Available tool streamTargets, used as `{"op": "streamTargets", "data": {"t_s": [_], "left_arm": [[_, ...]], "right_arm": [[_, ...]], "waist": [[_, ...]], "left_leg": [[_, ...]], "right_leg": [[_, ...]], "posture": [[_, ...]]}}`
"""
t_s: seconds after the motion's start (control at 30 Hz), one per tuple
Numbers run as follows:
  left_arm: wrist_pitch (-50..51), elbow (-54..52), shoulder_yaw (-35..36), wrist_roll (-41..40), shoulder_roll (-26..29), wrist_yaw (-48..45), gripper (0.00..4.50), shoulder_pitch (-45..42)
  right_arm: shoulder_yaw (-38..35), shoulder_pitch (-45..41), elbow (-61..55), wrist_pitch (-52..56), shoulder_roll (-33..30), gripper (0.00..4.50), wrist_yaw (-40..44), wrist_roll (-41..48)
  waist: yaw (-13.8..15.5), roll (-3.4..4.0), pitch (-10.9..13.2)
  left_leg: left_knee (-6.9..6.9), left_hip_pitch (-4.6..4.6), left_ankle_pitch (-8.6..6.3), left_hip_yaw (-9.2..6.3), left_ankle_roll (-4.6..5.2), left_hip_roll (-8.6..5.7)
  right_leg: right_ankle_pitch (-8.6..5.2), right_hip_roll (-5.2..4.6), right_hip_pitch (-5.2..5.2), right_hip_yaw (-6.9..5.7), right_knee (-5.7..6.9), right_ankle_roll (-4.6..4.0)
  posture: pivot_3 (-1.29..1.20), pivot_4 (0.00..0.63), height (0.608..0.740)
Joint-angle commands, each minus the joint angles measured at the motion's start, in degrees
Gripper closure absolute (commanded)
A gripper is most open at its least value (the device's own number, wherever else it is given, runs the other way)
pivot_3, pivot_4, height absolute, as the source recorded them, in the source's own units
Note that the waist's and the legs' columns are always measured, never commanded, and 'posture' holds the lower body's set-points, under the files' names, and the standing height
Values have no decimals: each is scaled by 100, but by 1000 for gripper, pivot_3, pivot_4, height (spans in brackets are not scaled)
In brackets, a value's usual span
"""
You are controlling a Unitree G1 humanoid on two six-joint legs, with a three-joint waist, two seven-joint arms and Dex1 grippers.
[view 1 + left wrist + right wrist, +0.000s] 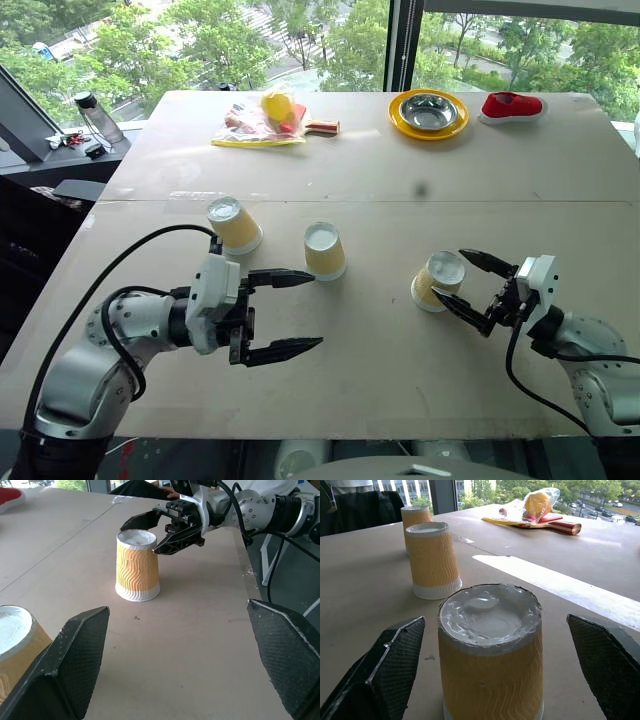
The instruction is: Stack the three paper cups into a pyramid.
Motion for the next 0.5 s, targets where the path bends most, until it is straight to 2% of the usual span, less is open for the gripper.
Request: {"op": "streamTargets", "data": {"t_s": [0.03,0.07,0.1,0.13,0.17,0.2,0.4,0.5], "left_arm": [[5,-218,168,-170,39,-44,0,-40],[-2,-209,173,-160,30,-45,0,-44],[-10,-203,176,-147,22,-44,0,-46],[-21,-197,179,-137,8,-36,0,-45],[-31,-196,182,-129,-2,-32,0,-38],[-49,-186,186,-116,-13,-32,0,-27],[-115,-173,204,-61,-86,5,0,48],[-25,-260,268,-141,-157,240,0,-15]], "right_arm": [[-47,-23,-214,-15,-15,580,11,87],[-46,-27,-218,-4,-15,718,15,90],[-47,-31,-222,5,-17,1350,20,93],[-46,-42,-223,12,-17,1449,24,96],[-43,-52,-226,20,-17,2162,25,98],[-35,-71,-228,31,-14,2358,22,101],[-24,-211,-199,109,0,2420,13,136],[-182,-742,172,167,144,2420,-324,118]], "waist": [[-21,0,0],[-33,0,1],[-39,-1,1],[-43,-1,1],[-44,-2,2],[-45,-3,3],[-47,-14,13],[-71,-16,23]], "left_leg": [[1,0,0,0,0,0],[3,1,0,0,0,0],[5,2,0,1,0,0],[5,4,0,1,0,0],[7,6,0,1,0,0],[8,8,0,2,0,0],[17,18,0,7,0,5],[19,19,0,9,0,7]], "right_leg": [[0,0,0,1,3,0],[0,0,0,1,6,0],[0,1,0,2,10,0],[0,1,0,3,13,0],[0,2,0,5,19,0],[0,2,-1,7,25,0],[-2,9,-8,19,56,0],[-2,11,-8,21,58,0]], "posture": [[0,150,740],[0,150,740],[0,150,740],[0,150,740],[0,150,740],[0,150,740],[0,150,740],[0,150,740]]}}
